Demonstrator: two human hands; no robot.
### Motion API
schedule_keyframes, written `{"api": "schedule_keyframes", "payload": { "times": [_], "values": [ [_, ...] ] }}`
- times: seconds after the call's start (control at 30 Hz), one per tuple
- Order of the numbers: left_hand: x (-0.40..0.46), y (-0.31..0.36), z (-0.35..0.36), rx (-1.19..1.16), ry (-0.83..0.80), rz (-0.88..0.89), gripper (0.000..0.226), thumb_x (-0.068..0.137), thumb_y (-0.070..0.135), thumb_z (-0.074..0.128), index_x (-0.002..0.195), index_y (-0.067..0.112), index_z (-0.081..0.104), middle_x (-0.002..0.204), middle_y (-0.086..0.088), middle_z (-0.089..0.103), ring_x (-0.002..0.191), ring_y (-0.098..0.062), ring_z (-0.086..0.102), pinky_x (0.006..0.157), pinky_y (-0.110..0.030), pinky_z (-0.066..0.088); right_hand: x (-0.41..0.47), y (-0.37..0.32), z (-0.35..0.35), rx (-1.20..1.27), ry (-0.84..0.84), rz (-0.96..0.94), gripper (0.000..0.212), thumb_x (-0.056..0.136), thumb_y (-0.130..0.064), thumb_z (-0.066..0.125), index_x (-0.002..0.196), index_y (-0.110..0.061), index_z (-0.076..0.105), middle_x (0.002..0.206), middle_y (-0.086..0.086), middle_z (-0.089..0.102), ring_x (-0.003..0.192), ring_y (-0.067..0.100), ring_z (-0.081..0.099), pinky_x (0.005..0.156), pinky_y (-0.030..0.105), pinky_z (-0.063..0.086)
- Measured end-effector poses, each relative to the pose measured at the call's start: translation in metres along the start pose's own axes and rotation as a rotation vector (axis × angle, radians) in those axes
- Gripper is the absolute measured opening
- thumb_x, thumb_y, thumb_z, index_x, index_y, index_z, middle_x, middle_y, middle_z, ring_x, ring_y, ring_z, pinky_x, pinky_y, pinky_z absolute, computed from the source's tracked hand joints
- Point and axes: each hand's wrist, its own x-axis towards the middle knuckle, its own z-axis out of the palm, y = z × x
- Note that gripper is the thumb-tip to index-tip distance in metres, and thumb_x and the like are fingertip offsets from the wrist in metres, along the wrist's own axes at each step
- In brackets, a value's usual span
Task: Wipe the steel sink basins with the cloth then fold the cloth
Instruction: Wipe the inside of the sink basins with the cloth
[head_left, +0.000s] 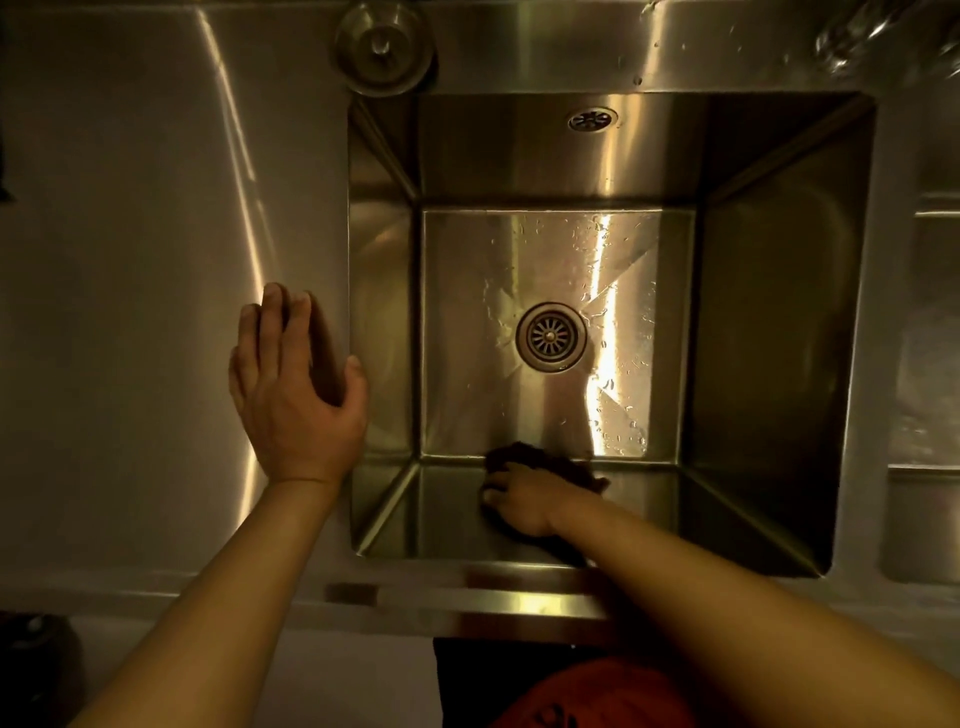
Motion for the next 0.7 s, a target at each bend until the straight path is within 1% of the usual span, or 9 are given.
{"api": "schedule_keyframes", "payload": {
  "times": [0.1,0.17,0.3,0.33,0.4,0.47,0.53,0.6,0.7],
  "values": [
    [0.0,0.001,0.0,-0.006,0.008,0.003,0.072,0.094,0.044,0.055,0.16,0.027,0.033,0.171,0.003,0.022,0.158,-0.027,0.017,0.124,-0.057,0.022,-0.01,-0.039,0.001,0.26,0.056,-0.09,0.04,0.106,-0.042,0.044,0.137,-0.024,0.063,0.147,0.005,0.054,0.133,0.028,0.051,0.113,0.04,0.039],
    [0.0,0.001,-0.001,-0.009,0.024,-0.002,0.072,0.093,0.044,0.056,0.16,0.027,0.034,0.171,0.004,0.023,0.158,-0.026,0.018,0.124,-0.057,0.023,-0.017,-0.045,0.001,0.39,0.114,-0.11,0.033,0.1,-0.045,0.058,0.123,-0.025,0.073,0.127,0.0,0.069,0.116,0.02,0.062,0.1,0.032,0.047],
    [0.002,0.001,-0.002,-0.026,0.051,0.007,0.07,0.092,0.045,0.056,0.157,0.026,0.039,0.169,0.002,0.029,0.157,-0.026,0.022,0.122,-0.057,0.026,-0.027,-0.026,0.011,0.652,0.367,-0.109,0.016,0.08,-0.028,0.085,0.094,-0.02,0.083,0.088,-0.007,0.078,0.079,-0.001,0.068,0.077,0.02,0.052],
    [0.001,0.002,-0.002,-0.025,0.055,0.006,0.07,0.091,0.046,0.056,0.156,0.026,0.04,0.168,0.002,0.03,0.156,-0.026,0.023,0.122,-0.057,0.027,-0.029,-0.022,0.015,0.653,0.424,-0.11,0.022,0.075,-0.025,0.089,0.095,-0.021,0.082,0.089,-0.007,0.077,0.081,0.0,0.069,0.08,0.022,0.055],
    [0.001,0.003,-0.003,-0.027,0.067,0.006,0.07,0.09,0.046,0.057,0.155,0.025,0.042,0.166,0.001,0.033,0.155,-0.027,0.026,0.122,-0.055,0.027,-0.034,-0.017,0.018,0.581,0.521,-0.111,0.055,0.069,-0.026,0.093,0.12,-0.027,0.073,0.109,-0.007,0.072,0.096,0.004,0.066,0.093,0.025,0.054],
    [0.0,0.004,-0.004,-0.034,0.08,0.018,0.069,0.089,0.044,0.057,0.153,0.022,0.044,0.165,-0.002,0.036,0.154,-0.029,0.027,0.122,-0.054,0.026,-0.043,-0.015,0.013,0.474,0.502,-0.102,0.084,0.07,-0.031,0.091,0.144,-0.03,0.052,0.13,-0.005,0.051,0.111,0.007,0.051,0.097,0.02,0.043],
    [-0.002,0.006,-0.003,-0.02,0.091,0.016,0.068,0.09,0.041,0.057,0.153,0.02,0.044,0.165,-0.004,0.037,0.154,-0.031,0.027,0.122,-0.054,0.026,-0.048,-0.014,0.008,0.379,0.403,-0.081,0.075,0.075,-0.039,0.086,0.143,-0.031,0.054,0.13,-0.003,0.048,0.118,0.013,0.052,0.097,0.021,0.041],
    [-0.008,0.014,0.0,0.018,0.071,-0.011,0.07,0.093,0.041,0.056,0.157,0.02,0.038,0.167,-0.005,0.031,0.156,-0.032,0.023,0.123,-0.056,0.023,-0.049,-0.012,0.007,0.307,0.299,-0.052,0.057,0.082,-0.049,0.077,0.134,-0.033,0.064,0.125,-0.005,0.064,0.118,0.019,0.061,0.099,0.028,0.048],
    [-0.02,0.028,0.008,0.065,0.027,-0.053,0.081,0.093,0.043,0.059,0.162,0.019,0.025,0.171,-0.007,0.021,0.158,-0.034,0.014,0.125,-0.058,0.016,-0.05,0.0,0.005,0.253,0.203,-0.003,0.054,0.089,-0.052,0.067,0.14,-0.034,0.06,0.137,0.0,0.064,0.122,0.023,0.06,0.109,0.036,0.045]
  ]
}}
